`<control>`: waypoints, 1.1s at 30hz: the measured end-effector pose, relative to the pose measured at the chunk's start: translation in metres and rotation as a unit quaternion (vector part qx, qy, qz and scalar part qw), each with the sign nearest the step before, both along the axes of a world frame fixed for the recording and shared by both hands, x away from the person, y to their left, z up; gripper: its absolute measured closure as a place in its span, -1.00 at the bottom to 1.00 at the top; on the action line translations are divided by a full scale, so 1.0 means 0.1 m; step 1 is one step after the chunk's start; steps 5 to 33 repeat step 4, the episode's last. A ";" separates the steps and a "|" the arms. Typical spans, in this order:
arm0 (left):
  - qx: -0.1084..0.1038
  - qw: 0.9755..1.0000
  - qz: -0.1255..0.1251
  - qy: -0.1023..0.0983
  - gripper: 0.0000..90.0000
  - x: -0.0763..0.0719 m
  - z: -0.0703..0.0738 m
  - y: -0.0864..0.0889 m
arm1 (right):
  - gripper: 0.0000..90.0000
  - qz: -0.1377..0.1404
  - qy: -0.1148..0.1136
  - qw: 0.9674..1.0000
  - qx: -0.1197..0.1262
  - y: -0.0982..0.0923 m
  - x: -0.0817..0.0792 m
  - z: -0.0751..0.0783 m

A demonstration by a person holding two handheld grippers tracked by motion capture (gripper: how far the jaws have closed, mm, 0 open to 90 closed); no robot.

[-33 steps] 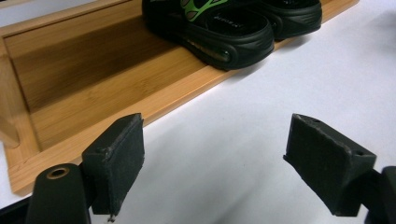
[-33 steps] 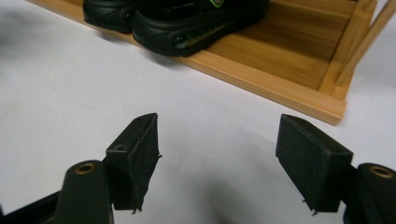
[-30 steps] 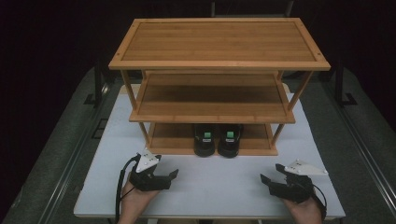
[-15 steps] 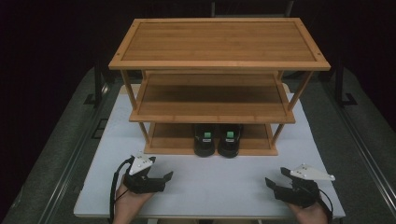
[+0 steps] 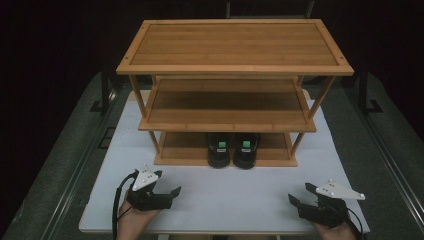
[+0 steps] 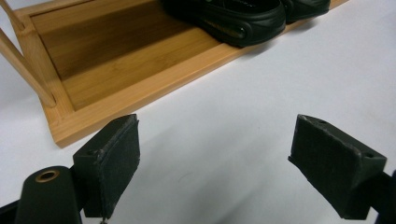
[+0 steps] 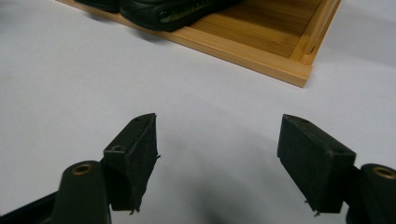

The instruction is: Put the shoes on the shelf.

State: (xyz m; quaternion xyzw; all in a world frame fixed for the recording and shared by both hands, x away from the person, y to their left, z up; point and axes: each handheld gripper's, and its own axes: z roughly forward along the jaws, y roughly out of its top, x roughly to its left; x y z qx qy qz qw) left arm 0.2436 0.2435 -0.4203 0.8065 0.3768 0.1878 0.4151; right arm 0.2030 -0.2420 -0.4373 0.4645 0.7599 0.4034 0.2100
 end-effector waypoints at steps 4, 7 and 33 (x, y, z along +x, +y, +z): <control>-0.005 1.000 -0.003 0.004 -0.66 -0.03 -0.02 0.02 | -0.39 -0.002 -0.007 1.000 -0.004 0.01 -0.05 -0.01; -0.005 1.000 -0.003 0.004 -0.66 -0.03 -0.02 0.02 | -0.39 -0.002 -0.007 1.000 -0.004 0.01 -0.05 -0.01; -0.005 1.000 -0.003 0.004 -0.66 -0.03 -0.02 0.02 | -0.39 -0.002 -0.007 1.000 -0.004 0.01 -0.05 -0.01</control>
